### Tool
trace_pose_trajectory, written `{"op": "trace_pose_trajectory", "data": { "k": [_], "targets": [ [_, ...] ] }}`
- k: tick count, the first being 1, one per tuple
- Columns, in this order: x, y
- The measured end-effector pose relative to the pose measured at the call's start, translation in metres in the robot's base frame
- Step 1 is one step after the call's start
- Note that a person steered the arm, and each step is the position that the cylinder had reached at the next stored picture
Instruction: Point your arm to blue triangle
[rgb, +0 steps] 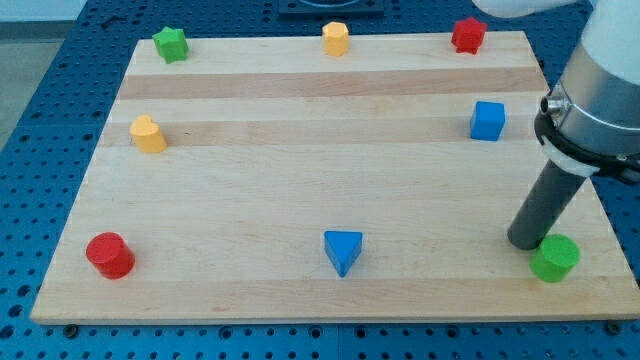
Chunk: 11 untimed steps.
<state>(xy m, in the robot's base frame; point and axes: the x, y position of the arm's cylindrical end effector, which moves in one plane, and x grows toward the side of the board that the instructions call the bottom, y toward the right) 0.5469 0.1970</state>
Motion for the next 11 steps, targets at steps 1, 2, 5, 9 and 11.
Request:
{"op": "trace_pose_trajectory", "data": {
  "k": [1,2,5,9,11],
  "targets": [
    [-0.001,0.000],
    [-0.017,-0.005],
    [-0.046,-0.007],
    [-0.006,-0.120],
    [0.046,-0.105]
  ]
}}
